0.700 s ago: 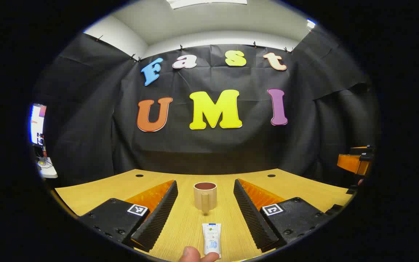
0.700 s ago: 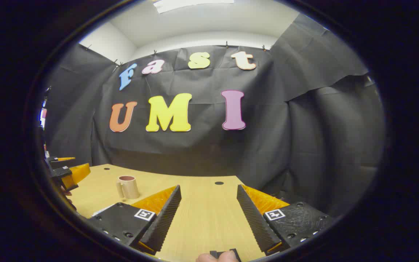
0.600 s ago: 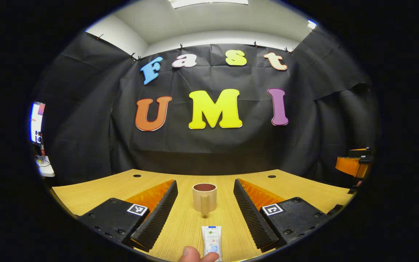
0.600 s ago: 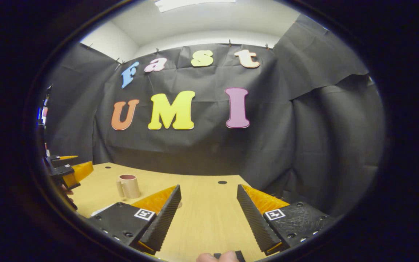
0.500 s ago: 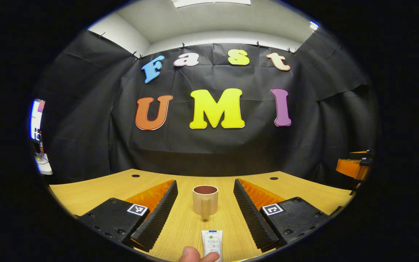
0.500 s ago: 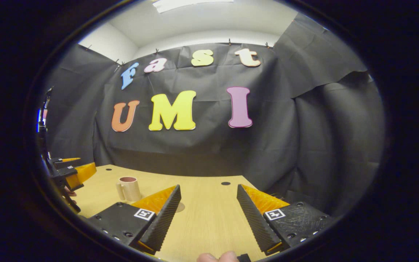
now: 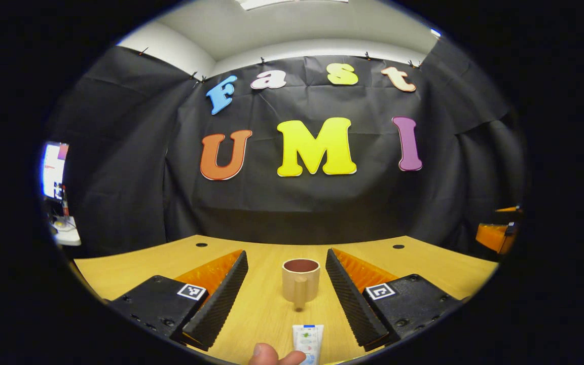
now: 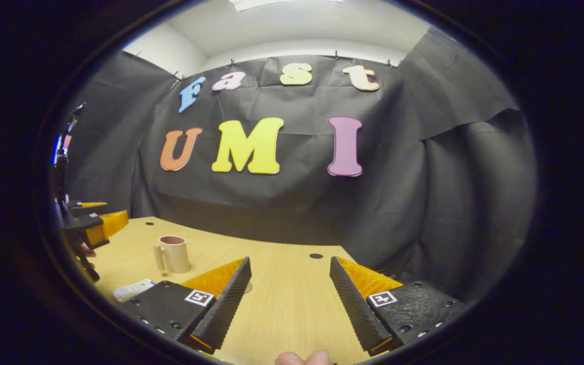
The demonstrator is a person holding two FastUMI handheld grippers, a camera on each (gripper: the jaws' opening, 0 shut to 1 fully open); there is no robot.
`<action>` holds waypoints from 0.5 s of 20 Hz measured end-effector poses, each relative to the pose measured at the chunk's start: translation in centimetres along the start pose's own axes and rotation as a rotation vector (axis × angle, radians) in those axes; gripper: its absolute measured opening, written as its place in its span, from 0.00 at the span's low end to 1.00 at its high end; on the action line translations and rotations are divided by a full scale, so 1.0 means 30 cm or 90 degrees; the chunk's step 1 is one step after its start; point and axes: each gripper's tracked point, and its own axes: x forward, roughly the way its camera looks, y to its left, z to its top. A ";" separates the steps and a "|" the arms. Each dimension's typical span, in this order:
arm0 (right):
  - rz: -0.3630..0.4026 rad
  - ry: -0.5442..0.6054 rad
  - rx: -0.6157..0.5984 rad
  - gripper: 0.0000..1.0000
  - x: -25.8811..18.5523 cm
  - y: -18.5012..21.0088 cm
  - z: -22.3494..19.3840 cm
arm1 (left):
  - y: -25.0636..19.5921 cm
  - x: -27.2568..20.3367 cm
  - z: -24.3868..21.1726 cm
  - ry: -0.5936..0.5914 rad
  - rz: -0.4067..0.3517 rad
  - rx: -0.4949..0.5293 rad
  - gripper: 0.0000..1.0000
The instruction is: Put the toothbrush and toothpaste on the desktop into the cup, then pick up the cup and place it on the coaster on the desktop.
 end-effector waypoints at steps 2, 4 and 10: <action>-0.004 0.009 0.006 0.94 -0.037 -0.007 0.000 | 0.013 -0.035 -0.028 0.024 0.011 0.004 0.98; -0.001 0.002 0.002 0.94 -0.038 -0.007 0.017 | -0.005 -0.039 0.006 0.006 -0.009 0.013 0.98; -0.017 0.014 0.020 0.95 -0.028 -0.055 0.050 | 0.039 -0.004 0.097 -0.022 0.000 0.034 0.98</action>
